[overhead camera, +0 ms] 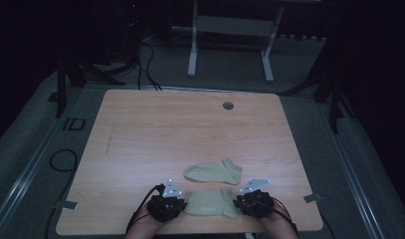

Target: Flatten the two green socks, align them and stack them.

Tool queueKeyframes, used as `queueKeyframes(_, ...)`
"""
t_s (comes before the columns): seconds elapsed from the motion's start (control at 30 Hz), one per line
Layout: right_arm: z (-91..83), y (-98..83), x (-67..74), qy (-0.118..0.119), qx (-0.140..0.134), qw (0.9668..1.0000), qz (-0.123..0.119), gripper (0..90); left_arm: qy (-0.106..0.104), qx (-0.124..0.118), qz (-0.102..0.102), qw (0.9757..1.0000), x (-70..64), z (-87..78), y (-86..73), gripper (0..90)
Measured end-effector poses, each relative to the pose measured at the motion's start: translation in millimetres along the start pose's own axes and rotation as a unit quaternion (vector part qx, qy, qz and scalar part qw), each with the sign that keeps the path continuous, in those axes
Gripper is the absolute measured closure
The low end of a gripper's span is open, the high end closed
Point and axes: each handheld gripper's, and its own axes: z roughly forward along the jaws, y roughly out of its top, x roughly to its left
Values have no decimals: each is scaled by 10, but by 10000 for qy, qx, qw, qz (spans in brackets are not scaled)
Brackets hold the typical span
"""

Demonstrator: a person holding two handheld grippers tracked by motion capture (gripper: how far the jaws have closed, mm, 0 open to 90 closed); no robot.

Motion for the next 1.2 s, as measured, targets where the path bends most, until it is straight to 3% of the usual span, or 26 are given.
queueKeyframes(0.1, 3, 4, 26, -45, -11, 9999, -90, 822, -5, -22, 0, 10000, -11, 4, 1, 882)
queueKeyframes(0.23, -33, 17, 19, 43, -106, 9999, 29, 830, 40, -142, -100, 9998, 3, -33, 11, 887)
queueKeyframes(0.5, -281, 123, 46, 66, -469, 9989, 9, 830, -70, -325, -105, 9994, -7, -178, 79, 888)
queueKeyframes(0.8, -448, 245, 36, 2, -706, 9975, -43, 830, 90, -453, -27, 9989, -2, -310, 242, 888)
queueKeyframes(1.03, -565, 455, -89, -189, -871, 9960, -82, 830, 199, -594, -135, 9979, 133, -350, 500, 888)
queueKeyframes(1.2, -580, 584, -240, -296, -923, 9953, 11, 830, 355, -610, -86, 9975, 202, -345, 673, 888)
